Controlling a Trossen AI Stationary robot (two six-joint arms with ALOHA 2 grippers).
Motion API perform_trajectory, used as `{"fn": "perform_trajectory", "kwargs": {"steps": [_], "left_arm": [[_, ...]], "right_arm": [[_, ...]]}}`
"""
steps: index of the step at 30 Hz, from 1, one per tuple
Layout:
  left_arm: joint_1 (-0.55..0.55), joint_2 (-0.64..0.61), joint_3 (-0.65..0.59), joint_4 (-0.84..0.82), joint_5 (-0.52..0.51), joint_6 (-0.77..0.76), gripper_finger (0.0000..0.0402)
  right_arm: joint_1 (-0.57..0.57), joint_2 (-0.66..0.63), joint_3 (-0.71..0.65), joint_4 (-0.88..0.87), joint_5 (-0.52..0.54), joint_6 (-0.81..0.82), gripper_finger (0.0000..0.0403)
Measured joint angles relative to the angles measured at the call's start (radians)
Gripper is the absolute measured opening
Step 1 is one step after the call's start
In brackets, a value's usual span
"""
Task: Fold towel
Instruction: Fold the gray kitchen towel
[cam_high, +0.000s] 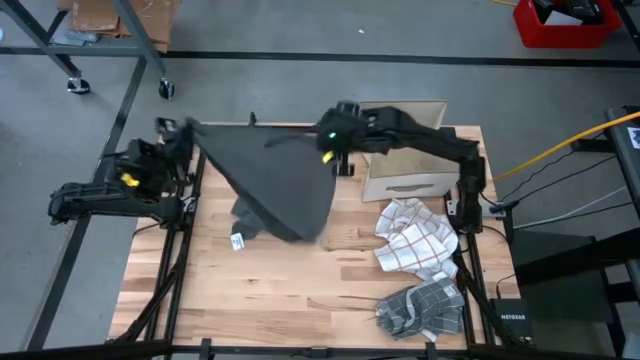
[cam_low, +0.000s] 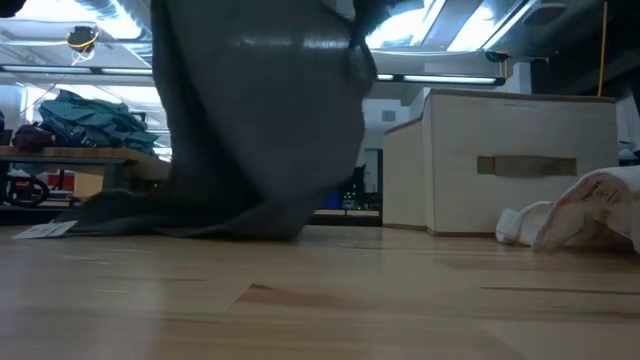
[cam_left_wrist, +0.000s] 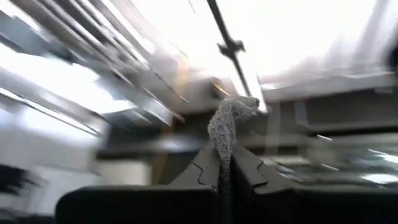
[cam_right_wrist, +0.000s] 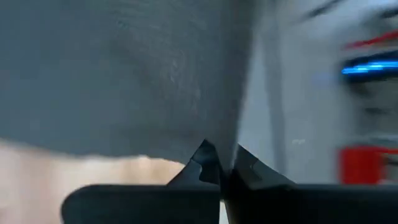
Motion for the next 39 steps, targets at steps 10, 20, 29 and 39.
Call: {"fn": "perform_trajectory", "kwargs": {"steps": [10,20,29,39], "left_arm": [[0.130,0.080,0.112,0.221,-0.083,0.294,0.0000],[0.305,0.289,0.485,-0.007,-0.079,0.379,0.0000],[0.491,0.494,0.810,-0.179,-0.017,0.343,0.0000],[0.650,0.596,1.013,-0.463,0.143,0.230,0.0000]], "right_arm": [[-0.059,-0.094,0.000,0.573,0.175,-0.227,0.0000],[-0.161,-0.103,0.113,0.684,0.172,-0.284,0.0000],[-0.197,-0.128,0.115,0.889,0.149,-0.421,0.0000],[-0.199,-0.137,0.115,0.988,0.228,-0.658,0.0000]]}}
